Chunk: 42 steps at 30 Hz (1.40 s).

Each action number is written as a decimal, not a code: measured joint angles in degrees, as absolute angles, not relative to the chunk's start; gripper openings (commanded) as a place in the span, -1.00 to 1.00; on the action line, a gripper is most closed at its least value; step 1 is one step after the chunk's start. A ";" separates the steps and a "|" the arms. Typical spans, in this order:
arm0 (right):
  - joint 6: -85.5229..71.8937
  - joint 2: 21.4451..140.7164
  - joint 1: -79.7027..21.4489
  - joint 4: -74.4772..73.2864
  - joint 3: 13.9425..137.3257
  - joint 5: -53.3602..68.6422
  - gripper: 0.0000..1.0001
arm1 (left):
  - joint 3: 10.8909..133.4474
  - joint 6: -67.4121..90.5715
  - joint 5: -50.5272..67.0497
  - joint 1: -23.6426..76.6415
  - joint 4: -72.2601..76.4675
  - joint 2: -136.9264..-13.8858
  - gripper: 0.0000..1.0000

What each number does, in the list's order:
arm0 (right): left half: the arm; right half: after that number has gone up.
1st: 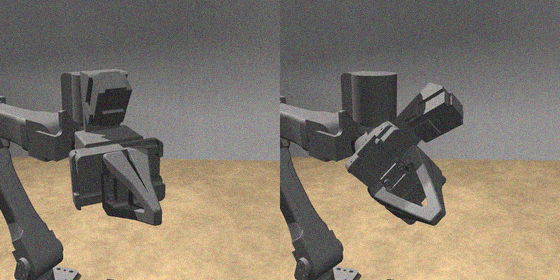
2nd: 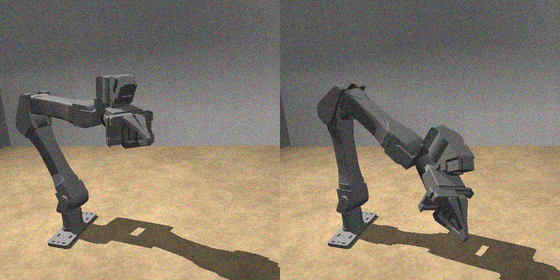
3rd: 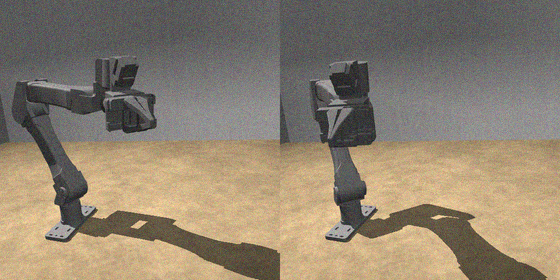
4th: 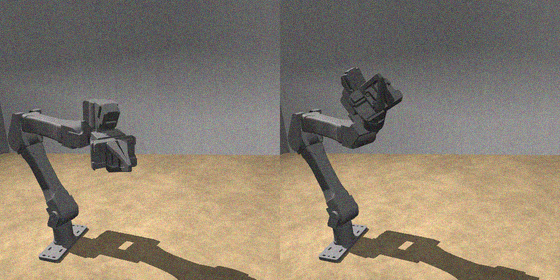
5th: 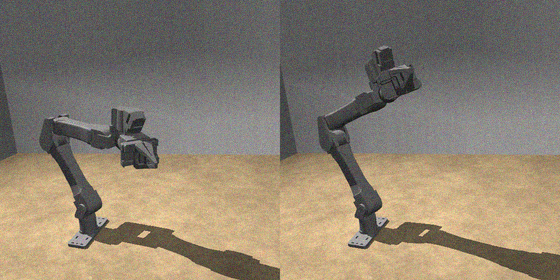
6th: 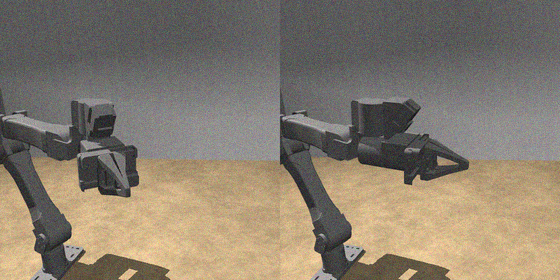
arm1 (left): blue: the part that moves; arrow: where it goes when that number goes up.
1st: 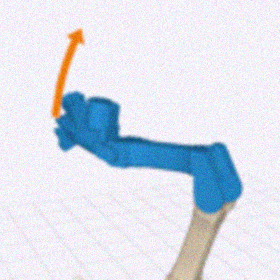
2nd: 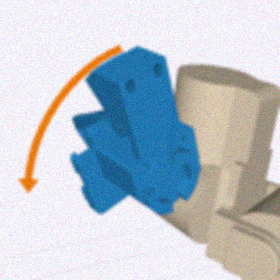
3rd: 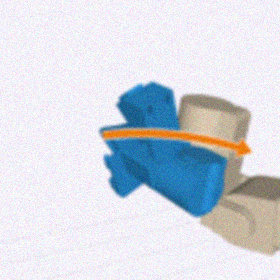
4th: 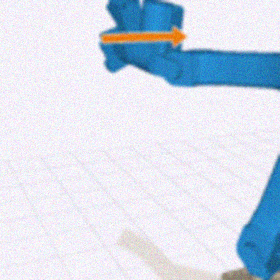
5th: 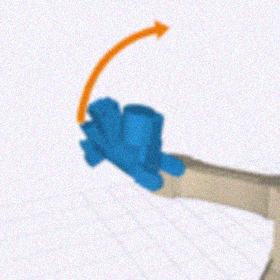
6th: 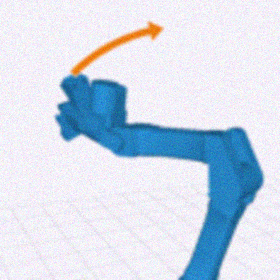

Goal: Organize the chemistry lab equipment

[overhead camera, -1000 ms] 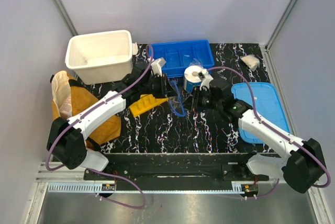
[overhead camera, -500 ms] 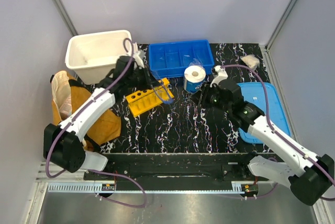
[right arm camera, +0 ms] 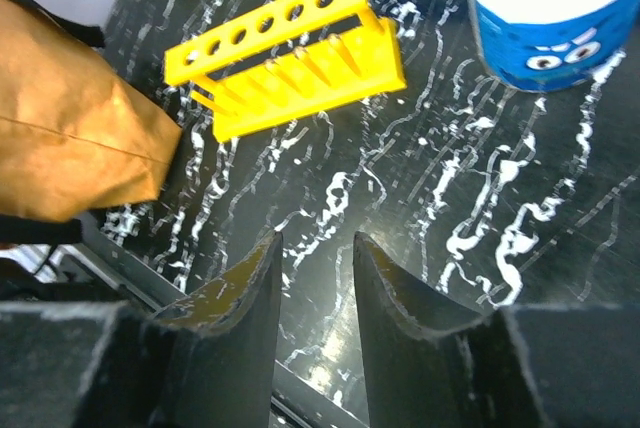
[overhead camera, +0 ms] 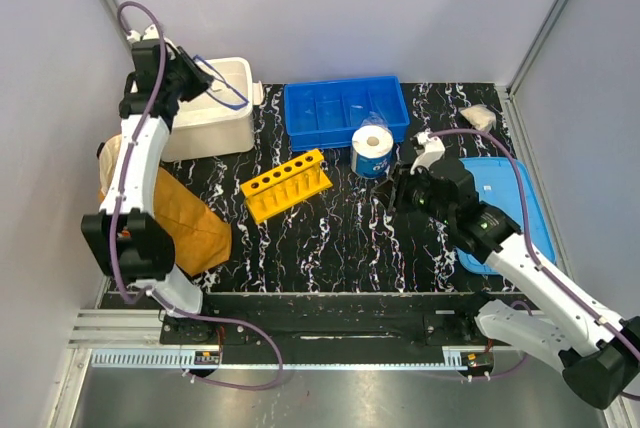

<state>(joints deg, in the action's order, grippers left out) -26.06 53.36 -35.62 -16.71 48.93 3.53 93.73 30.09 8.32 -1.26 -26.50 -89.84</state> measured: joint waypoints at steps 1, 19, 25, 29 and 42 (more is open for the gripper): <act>-24.97 53.01 -35.62 -17.87 48.99 3.18 -0.19 | 95.72 30.11 8.23 -2.57 -26.39 -92.27 -0.54; -18.15 54.72 -35.62 -24.29 53.58 -2.55 -0.19 | 112.95 31.16 3.16 -8.99 -26.00 -121.01 -0.40; -18.20 57.87 -35.62 -22.79 53.69 -2.55 -0.18 | 113.19 30.17 1.96 -8.99 -25.85 -123.66 -0.15; -18.57 60.07 -35.62 -22.13 54.19 -2.59 -0.16 | 113.21 29.52 1.67 -8.99 -25.93 -124.18 0.12; -22.57 60.80 -34.87 -23.70 55.42 -7.33 -0.18 | 112.86 27.86 3.22 -8.80 -29.32 -118.85 0.29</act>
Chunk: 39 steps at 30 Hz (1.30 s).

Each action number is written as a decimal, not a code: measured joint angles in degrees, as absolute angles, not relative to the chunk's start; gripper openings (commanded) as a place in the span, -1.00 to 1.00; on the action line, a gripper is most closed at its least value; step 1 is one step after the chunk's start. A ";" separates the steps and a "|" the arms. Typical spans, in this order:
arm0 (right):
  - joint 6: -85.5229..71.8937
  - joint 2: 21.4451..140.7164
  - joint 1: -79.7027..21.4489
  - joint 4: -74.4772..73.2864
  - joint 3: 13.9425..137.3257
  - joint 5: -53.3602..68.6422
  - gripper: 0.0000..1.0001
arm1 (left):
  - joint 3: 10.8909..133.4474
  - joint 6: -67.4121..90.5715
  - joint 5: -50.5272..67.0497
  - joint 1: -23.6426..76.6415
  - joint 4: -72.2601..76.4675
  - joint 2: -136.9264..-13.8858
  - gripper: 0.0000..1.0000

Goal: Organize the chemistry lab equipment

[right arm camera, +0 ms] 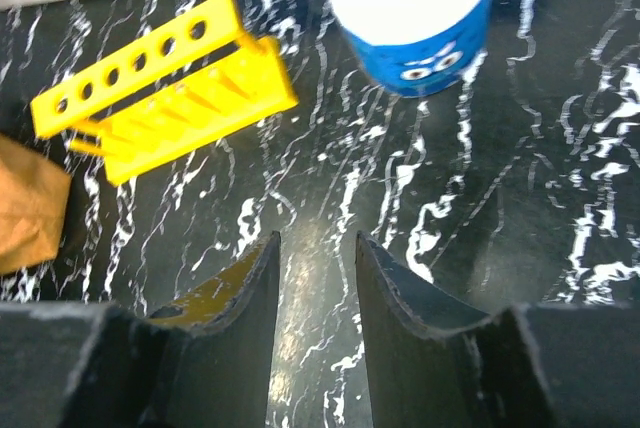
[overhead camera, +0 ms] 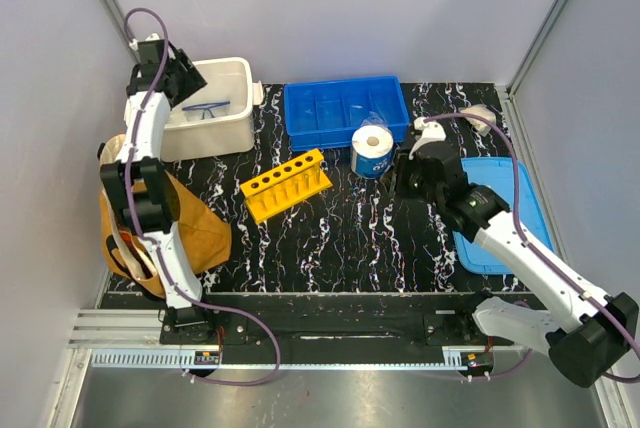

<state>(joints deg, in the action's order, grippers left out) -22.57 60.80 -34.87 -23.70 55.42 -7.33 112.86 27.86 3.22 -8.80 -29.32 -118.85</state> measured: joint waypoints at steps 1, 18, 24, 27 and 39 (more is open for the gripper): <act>-22.57 61.21 -33.74 -24.18 55.79 -7.14 -0.18 | 112.44 27.40 3.99 -8.69 -29.98 -117.12 0.30; -16.73 81.87 -3.29 -25.50 76.82 -9.72 0.34 | 77.45 21.63 19.14 13.47 -32.40 -72.34 0.35; -18.65 90.87 5.91 -24.49 78.85 -8.32 0.41 | 63.75 21.67 23.20 17.74 -30.35 -66.50 0.88; -20.86 96.49 9.52 -22.55 80.62 -6.76 0.41 | 60.51 21.63 25.26 17.74 -29.34 -64.58 0.98; -26.39 123.81 17.58 -16.58 98.13 0.84 0.30 | 57.56 21.65 26.48 19.14 -26.96 -61.98 0.98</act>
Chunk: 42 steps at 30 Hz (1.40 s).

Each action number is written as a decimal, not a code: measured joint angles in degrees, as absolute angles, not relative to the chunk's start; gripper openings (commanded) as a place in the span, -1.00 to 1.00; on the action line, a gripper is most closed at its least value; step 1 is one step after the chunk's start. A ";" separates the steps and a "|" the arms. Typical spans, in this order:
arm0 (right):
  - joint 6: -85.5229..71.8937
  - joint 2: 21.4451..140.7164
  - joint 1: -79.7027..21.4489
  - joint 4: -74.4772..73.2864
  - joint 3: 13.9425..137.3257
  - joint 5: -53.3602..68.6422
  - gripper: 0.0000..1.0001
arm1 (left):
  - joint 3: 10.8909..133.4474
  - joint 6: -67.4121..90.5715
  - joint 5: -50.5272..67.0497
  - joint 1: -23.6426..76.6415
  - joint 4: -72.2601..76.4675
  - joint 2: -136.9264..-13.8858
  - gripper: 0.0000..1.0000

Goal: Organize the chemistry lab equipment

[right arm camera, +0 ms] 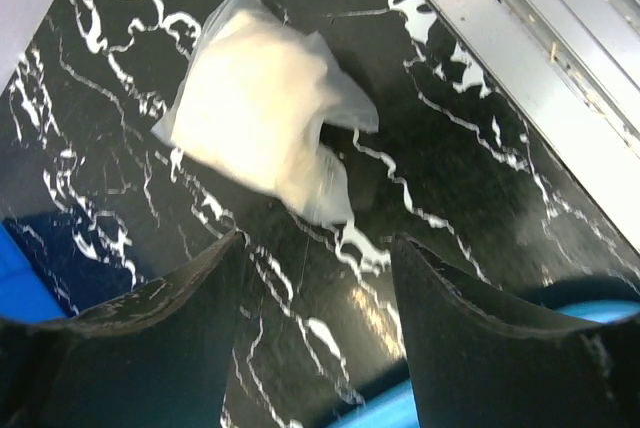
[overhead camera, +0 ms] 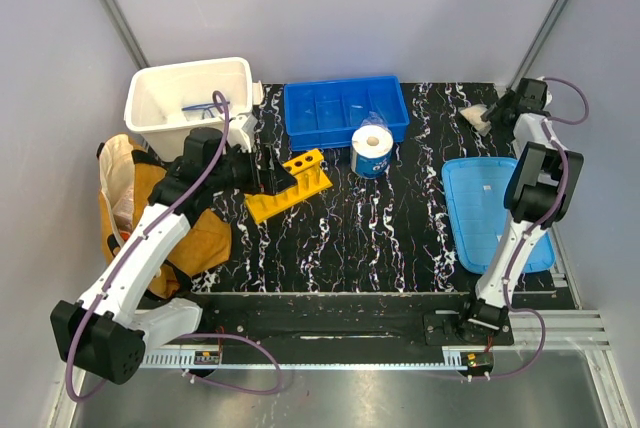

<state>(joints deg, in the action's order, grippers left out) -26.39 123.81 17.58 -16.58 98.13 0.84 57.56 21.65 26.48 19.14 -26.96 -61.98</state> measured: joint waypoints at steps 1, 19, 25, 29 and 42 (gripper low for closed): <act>-26.76 124.97 17.85 -16.43 98.87 1.39 0.30 | 57.56 21.61 26.26 19.14 -27.09 -61.98 0.98; -31.66 139.85 21.10 -14.46 114.17 14.74 0.04 | 57.60 21.34 25.32 19.14 -27.68 -64.69 0.85; -32.05 141.84 21.10 -14.94 116.68 16.21 -0.35 | 57.60 21.39 25.45 19.14 -27.64 -64.77 0.77; -32.05 141.95 21.10 -15.05 117.38 16.58 -0.63 | 57.60 21.39 25.52 19.14 -27.42 -64.86 0.75; -32.36 142.17 21.10 -15.14 118.26 18.85 -1.00 | 57.60 21.43 25.56 18.79 -27.29 -64.88 0.73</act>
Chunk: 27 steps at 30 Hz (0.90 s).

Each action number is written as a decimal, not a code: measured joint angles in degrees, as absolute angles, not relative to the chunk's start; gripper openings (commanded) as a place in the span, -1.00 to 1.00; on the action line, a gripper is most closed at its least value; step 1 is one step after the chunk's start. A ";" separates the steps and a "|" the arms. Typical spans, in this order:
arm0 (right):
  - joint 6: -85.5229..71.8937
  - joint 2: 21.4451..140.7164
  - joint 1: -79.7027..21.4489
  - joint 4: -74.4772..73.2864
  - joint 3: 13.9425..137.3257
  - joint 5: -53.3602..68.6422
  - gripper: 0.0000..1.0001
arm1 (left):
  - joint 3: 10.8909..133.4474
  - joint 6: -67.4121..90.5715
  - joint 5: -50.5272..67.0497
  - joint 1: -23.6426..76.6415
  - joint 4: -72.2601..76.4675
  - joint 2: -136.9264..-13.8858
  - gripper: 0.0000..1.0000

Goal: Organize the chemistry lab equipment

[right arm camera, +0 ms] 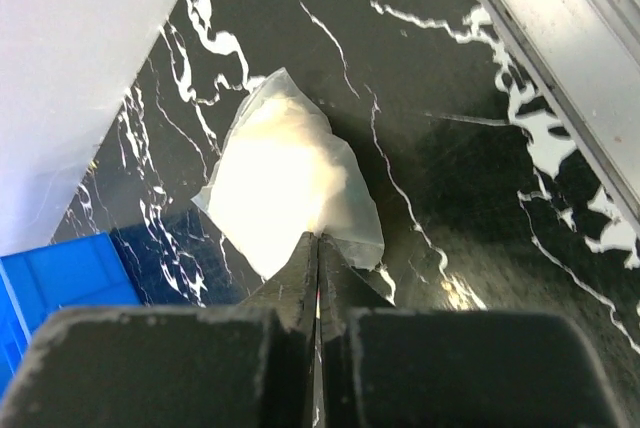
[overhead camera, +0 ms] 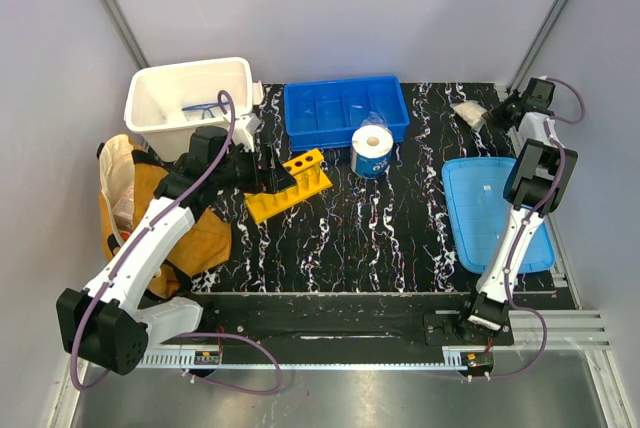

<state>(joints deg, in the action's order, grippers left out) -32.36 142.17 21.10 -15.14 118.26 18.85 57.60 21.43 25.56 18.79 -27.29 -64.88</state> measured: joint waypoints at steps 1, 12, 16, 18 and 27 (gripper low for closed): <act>-32.29 141.62 21.10 -14.81 117.27 19.00 -1.00 | 57.60 21.43 25.56 18.74 -27.27 -64.88 0.73; -30.00 119.98 21.10 -13.87 95.35 19.20 -1.00 | 57.49 22.28 25.52 18.26 -26.74 -63.90 0.72; -29.15 109.45 21.10 -12.47 86.91 20.73 -1.00 | 57.47 22.55 25.56 18.26 -26.28 -62.76 0.72; -28.91 104.31 20.99 -12.62 82.43 21.39 -1.00 | 57.47 22.74 25.78 18.26 -26.00 -62.65 0.72; -28.08 74.06 14.79 -19.66 62.85 21.52 -1.00 | 57.19 23.55 28.03 18.26 -25.67 -62.70 0.73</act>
<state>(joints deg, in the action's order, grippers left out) -28.08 74.06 14.79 -19.66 62.85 21.52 57.19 23.55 28.03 18.26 -25.67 -62.70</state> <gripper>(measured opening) 0.008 0.864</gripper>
